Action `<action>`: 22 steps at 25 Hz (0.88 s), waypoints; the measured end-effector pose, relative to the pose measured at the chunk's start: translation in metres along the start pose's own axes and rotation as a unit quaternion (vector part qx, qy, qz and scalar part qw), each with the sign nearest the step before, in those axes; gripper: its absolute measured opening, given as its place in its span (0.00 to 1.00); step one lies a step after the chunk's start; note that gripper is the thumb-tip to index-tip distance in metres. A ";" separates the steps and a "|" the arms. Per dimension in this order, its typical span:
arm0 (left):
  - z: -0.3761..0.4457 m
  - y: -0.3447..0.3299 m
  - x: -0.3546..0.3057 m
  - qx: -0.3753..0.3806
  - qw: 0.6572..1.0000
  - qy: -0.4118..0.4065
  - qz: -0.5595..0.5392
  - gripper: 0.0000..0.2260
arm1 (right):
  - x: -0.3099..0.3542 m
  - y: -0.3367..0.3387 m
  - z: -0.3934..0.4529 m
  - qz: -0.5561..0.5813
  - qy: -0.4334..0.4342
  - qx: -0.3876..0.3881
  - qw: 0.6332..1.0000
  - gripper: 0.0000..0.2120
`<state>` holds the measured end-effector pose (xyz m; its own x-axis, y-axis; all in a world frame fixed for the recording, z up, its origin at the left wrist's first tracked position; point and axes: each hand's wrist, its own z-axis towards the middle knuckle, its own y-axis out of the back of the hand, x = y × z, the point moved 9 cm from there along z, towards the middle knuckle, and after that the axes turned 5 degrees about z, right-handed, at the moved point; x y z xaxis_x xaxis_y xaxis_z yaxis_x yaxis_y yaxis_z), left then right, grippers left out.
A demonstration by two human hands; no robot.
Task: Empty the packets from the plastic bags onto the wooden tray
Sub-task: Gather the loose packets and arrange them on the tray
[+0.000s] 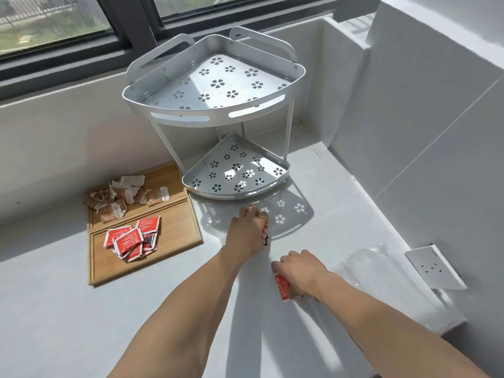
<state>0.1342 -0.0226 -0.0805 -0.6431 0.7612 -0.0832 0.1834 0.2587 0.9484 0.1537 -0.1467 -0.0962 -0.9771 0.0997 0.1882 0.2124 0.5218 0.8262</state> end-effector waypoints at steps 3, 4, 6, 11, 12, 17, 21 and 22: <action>0.000 -0.001 0.015 0.028 0.992 0.043 -0.112 0.14 | -0.021 0.013 0.011 0.018 -0.016 -0.025 0.999 0.14; 0.000 -0.002 0.023 0.042 0.984 0.068 -0.159 0.15 | -0.031 0.020 0.015 0.019 -0.024 -0.038 0.999 0.14; 0.002 -0.001 0.035 0.055 0.972 0.102 -0.204 0.21 | -0.049 0.033 0.019 0.029 -0.049 -0.068 0.996 0.12; 0.009 -0.008 0.029 0.101 0.979 0.099 -0.145 0.28 | -0.068 0.037 0.017 0.067 -0.096 -0.110 0.987 0.12; 0.008 -0.010 0.025 0.099 0.982 0.094 -0.129 0.23 | -0.068 0.036 0.017 0.072 -0.101 -0.115 0.985 0.13; -0.015 -0.006 0.026 0.037 0.982 0.115 -0.145 0.15 | -0.064 0.037 0.019 0.053 -0.126 -0.124 0.983 0.21; -0.046 -0.007 0.037 0.045 0.981 0.136 -0.127 0.13 | -0.045 0.039 0.024 0.028 -0.112 -0.110 0.987 0.25; -0.053 -0.009 0.041 0.048 0.984 0.135 -0.109 0.13 | -0.039 0.041 0.026 0.022 -0.106 -0.106 0.988 0.25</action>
<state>0.0668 -0.0251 -0.0760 -0.8462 0.4999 -0.1845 0.0813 0.4632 0.8825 0.2003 -0.1072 -0.0839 -0.9433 0.3052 0.1306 0.2323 0.3259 0.9164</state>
